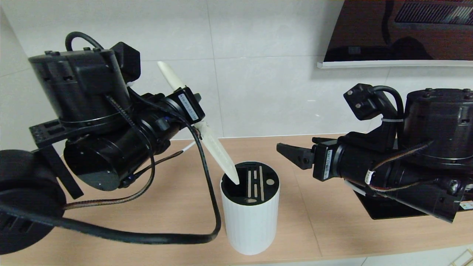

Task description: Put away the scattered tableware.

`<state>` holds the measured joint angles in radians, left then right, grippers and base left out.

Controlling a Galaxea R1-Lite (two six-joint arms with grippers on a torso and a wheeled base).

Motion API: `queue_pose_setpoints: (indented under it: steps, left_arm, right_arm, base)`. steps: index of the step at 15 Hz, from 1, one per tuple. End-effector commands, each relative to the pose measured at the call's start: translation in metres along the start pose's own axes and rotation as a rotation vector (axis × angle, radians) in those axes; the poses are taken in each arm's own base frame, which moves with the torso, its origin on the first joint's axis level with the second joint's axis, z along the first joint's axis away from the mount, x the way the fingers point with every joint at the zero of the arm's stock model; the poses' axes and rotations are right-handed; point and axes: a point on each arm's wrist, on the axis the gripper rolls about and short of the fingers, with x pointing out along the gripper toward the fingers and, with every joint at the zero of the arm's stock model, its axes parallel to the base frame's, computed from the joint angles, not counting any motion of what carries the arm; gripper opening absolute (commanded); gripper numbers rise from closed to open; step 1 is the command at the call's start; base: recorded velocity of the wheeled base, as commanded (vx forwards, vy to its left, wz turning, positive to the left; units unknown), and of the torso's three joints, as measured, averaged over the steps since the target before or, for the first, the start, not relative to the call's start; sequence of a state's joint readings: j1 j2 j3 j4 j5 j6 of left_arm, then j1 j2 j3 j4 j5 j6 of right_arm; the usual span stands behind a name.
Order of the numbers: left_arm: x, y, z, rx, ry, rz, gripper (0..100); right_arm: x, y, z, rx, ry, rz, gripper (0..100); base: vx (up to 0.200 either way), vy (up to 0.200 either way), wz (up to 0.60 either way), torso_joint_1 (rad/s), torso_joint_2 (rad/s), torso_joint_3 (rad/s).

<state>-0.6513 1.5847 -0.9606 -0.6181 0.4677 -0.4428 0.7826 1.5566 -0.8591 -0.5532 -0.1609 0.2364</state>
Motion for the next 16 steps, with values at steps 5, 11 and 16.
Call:
queue_pose_setpoints:
  steps: [5, 11, 16]
  left_arm:
    - [-0.001, -0.005, -0.013, 0.022, -0.010, -0.037, 0]
    - [0.005, -0.004, -0.040, 0.157, -0.105, -0.084, 0]
    - [0.009, -0.004, -0.056, 0.179, -0.064, -0.078, 0]
  right_arm:
    - [0.001, -0.001, -0.001, -0.002, 0.004, -0.003, 100]
    - [0.003, 0.000, -0.003, -0.003, 0.007, -0.002, 100]
    - [0.003, 0.000, -0.003, -0.003, 0.007, -0.002, 100]
  base:
    - [0.000, 0.000, 0.00, 0.000, 0.00, 0.000]
    - [0.000, 0.000, 0.00, 0.000, 0.00, 0.000]
    - [0.000, 0.000, 0.00, 0.000, 0.00, 0.000]
